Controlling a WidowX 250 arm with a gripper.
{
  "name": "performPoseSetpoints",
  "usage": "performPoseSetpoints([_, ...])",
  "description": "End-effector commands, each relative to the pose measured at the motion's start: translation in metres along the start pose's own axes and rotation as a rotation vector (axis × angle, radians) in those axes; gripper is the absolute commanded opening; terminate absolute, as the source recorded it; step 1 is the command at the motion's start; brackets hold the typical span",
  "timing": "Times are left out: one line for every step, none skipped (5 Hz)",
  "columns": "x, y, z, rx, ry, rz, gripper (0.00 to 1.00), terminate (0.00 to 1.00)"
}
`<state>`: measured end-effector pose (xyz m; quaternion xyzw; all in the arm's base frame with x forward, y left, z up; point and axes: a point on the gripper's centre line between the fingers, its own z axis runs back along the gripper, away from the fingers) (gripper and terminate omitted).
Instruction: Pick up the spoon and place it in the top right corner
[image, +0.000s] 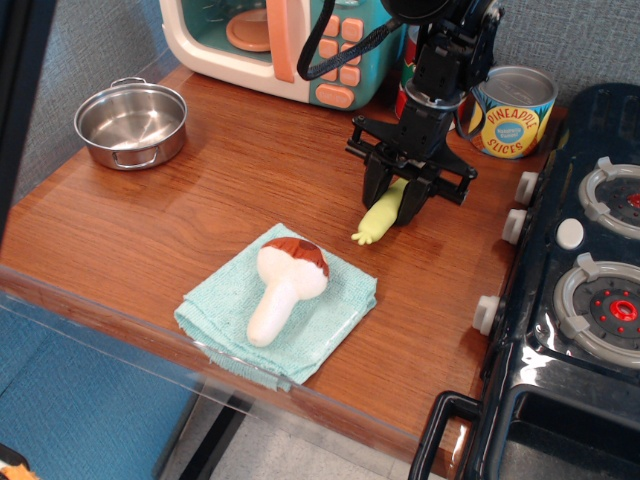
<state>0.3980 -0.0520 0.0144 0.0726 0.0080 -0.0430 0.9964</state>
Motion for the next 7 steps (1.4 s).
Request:
performPoseSetpoints([0.010, 0.009, 0.019, 0.002, -0.075, -0.020, 1.00, 0.00])
performPoseSetpoints([0.004, 0.016, 0.041, -0.028, -0.117, -0.015, 1.00, 0.00])
performPoseSetpoints([-0.004, 0.028, 0.067, -0.053, -0.166, -0.004, 1.00, 0.00])
performPoseSetpoints([-0.014, 0.042, 0.073, -0.068, -0.167, 0.009, 1.00, 0.00])
performPoseSetpoints([-0.014, 0.042, 0.073, -0.068, -0.167, 0.009, 1.00, 0.00])
performPoseSetpoints([-0.014, 0.042, 0.073, -0.068, -0.167, 0.009, 1.00, 0.00])
performPoseSetpoints([-0.014, 0.042, 0.073, -0.068, -0.167, 0.009, 1.00, 1.00])
